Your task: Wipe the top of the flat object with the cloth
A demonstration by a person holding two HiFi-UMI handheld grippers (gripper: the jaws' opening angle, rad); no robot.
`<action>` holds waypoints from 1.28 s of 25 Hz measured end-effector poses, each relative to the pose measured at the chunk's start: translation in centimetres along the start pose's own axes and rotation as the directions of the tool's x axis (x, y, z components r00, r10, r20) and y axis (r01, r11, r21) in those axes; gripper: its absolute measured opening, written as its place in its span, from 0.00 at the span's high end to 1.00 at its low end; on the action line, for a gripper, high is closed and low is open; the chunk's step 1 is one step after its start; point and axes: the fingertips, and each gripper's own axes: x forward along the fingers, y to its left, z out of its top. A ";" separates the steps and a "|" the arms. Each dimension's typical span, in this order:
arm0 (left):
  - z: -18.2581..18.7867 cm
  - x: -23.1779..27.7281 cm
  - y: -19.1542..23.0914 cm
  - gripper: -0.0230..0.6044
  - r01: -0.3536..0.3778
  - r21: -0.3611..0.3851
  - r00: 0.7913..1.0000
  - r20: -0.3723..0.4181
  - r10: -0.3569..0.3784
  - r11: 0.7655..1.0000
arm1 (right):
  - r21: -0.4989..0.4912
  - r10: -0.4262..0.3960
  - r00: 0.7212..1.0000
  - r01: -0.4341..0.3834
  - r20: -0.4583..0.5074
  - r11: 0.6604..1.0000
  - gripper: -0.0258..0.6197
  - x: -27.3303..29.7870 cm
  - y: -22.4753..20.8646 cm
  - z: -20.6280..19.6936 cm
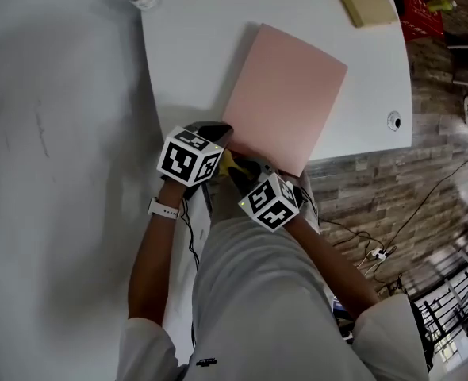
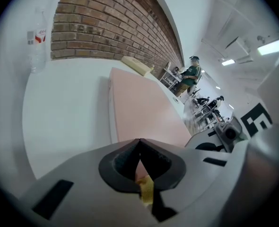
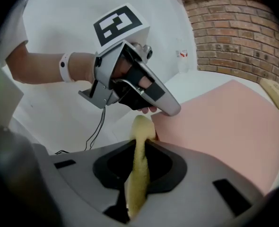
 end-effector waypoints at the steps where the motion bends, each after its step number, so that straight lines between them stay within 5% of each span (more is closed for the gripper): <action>1: -0.2 0.1 0.0 0.93 -0.011 0.002 1.000 -0.009 0.011 1.000 | 0.014 -0.022 1.000 0.022 -0.011 1.000 0.87 -0.1 -0.3 -0.4; 22: -0.5 0.5 0.6 0.93 -0.113 -0.060 0.994 -0.001 0.113 0.992 | 0.110 -0.185 0.965 0.208 -0.188 0.972 0.87 -10.9 -5.5 -11.4; 32: -0.5 0.7 0.4 0.93 -0.182 0.022 0.983 -0.035 0.182 0.983 | 0.171 -0.272 0.941 0.307 -0.199 0.936 0.87 -17.1 -7.7 -14.0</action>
